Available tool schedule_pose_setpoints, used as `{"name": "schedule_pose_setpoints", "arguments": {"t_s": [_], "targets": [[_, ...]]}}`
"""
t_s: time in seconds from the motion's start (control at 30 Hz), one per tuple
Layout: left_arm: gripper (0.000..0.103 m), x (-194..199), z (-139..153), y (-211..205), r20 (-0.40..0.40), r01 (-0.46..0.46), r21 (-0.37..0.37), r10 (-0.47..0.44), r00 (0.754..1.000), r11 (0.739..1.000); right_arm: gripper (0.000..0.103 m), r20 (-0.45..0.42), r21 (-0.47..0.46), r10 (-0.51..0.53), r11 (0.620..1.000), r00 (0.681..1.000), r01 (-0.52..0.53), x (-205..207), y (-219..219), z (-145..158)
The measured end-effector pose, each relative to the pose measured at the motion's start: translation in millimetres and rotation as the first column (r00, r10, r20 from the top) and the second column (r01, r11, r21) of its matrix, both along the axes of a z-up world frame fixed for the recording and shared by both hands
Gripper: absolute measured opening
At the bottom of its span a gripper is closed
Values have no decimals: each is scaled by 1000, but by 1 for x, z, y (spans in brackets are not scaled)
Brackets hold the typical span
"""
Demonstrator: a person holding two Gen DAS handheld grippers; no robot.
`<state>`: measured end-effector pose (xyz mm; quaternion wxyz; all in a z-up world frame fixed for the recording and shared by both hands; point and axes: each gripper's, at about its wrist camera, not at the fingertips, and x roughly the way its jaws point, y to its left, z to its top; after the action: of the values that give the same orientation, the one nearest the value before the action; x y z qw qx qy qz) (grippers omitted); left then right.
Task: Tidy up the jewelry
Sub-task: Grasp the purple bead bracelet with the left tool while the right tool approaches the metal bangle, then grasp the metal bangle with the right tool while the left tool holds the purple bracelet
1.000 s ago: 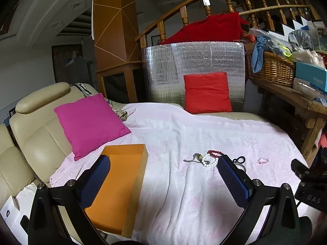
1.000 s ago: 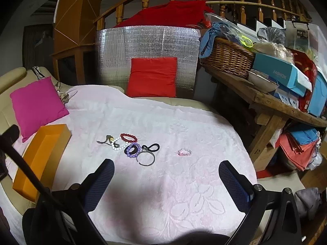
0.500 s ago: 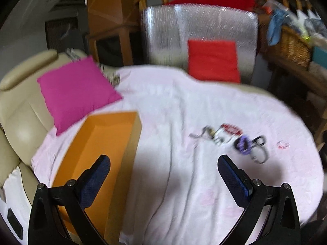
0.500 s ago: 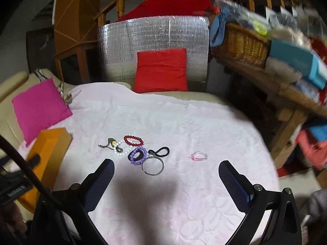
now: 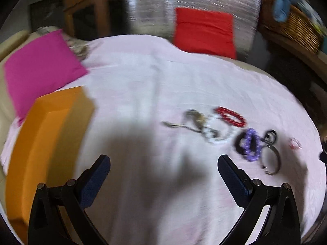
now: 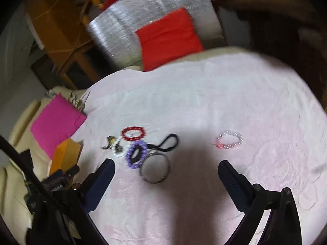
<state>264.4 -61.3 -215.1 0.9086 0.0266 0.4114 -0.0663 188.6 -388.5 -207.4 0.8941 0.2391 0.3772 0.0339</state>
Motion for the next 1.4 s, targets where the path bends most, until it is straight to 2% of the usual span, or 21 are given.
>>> {"name": "schedule_pose_setpoints", "arguments": {"t_s": [0.1,0.2,0.3,0.37,0.43,0.5,0.57,0.6,0.63,0.8,0.97,1.17,1.27,1.4], "targets": [[103,11,-8,-25,-33,64,-21,-65,997,998,96,-30,86,-16,996,999,19,6,-19,-9],[103,27,-16,-47,-72,108,-43,-111,991,993,89,-63,88,19,996,998,-14,15,-16,-16],[95,38,-24,-66,-103,157,-47,-161,981,986,82,-100,94,38,995,994,-28,24,-12,-22],[77,43,-31,-71,-136,184,-71,-192,972,980,79,-117,103,52,994,992,-40,27,-10,-26],[69,46,-38,-77,-167,212,-99,-227,960,972,78,-124,94,52,995,991,-41,29,-9,-28],[63,48,-38,-80,-162,224,-108,-239,957,969,76,-126,92,54,995,991,-42,32,-8,-29],[49,50,-35,-82,-154,242,-120,-258,954,963,73,-130,97,59,994,990,-46,33,-7,-30],[43,50,-35,-83,-159,255,-136,-275,948,957,67,-134,99,64,994,989,-51,33,-6,-31],[34,49,-36,-84,-162,263,-150,-286,944,953,65,-138,100,68,994,988,-54,34,-5,-32],[14,43,-32,-86,-147,299,-166,-323,935,940,54,-155,104,73,993,985,-57,36,0,-37],[10,35,-24,-71,-136,305,-214,-338,931,928,54,-163,90,109,991,981,-95,42,19,-39],[10,21,-7,-34,-95,290,-233,-319,943,928,54,-208,-17,105,994,973,-111,57,49,-51],[10,20,-5,-15,-98,278,-250,-310,946,927,44,-234,-122,84,986,969,-115,65,60,-60],[10,19,-7,-6,-116,280,-263,-319,941,923,18,-227,-255,44,962,973,-103,64,70,-60]]}}
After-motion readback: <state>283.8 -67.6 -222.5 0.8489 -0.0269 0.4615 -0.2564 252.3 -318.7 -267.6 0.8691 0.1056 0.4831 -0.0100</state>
